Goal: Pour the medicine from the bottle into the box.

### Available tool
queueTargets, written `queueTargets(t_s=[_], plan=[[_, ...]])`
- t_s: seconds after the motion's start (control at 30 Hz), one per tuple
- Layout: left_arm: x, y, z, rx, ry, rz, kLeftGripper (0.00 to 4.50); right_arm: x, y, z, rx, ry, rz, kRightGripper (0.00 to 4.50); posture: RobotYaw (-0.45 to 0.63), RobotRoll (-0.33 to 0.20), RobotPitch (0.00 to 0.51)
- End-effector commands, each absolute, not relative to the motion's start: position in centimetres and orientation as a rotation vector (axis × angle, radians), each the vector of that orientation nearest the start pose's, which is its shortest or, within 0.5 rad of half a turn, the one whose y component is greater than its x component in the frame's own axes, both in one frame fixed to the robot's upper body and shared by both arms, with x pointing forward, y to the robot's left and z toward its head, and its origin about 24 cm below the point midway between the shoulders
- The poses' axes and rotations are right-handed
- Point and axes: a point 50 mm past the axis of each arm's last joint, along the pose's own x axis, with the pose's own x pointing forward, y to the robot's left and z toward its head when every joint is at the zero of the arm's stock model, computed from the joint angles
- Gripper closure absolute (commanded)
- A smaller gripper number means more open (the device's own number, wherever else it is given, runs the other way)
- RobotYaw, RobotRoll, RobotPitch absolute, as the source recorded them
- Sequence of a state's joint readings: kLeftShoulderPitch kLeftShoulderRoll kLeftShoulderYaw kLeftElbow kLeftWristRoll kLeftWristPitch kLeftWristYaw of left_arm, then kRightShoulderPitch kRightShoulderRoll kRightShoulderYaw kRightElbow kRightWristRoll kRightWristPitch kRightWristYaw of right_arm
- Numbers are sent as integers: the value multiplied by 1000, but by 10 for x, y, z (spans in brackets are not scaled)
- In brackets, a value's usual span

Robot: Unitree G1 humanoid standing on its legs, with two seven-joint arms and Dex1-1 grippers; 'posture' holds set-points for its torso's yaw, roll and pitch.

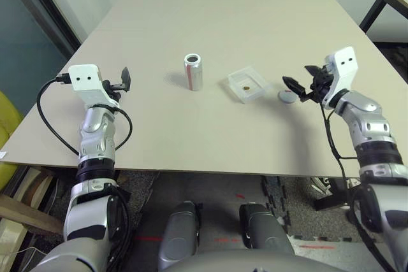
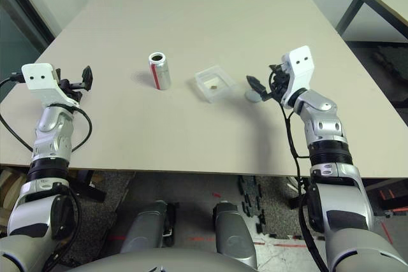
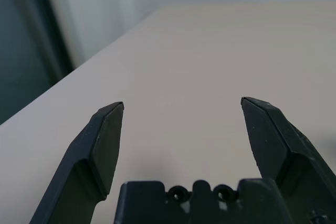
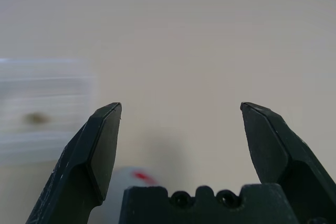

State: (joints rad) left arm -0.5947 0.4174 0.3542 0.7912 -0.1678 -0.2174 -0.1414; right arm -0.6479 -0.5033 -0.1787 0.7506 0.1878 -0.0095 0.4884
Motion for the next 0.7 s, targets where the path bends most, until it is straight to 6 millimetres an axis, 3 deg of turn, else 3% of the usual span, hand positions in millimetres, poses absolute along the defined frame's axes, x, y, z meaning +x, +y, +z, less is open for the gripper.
queueTargets(t_s=[0.03,0.23,0.7], plan=[[341,305,97,42,-95,294,14,353,-295,109,-185,46,2,0,-69,0,61],[338,314,92,36,-67,350,14,349,-313,113,-204,-20,-240,0,-73,0,66],[339,324,95,27,-67,397,14,348,-311,95,-110,7,-456,0,-80,0,58]])
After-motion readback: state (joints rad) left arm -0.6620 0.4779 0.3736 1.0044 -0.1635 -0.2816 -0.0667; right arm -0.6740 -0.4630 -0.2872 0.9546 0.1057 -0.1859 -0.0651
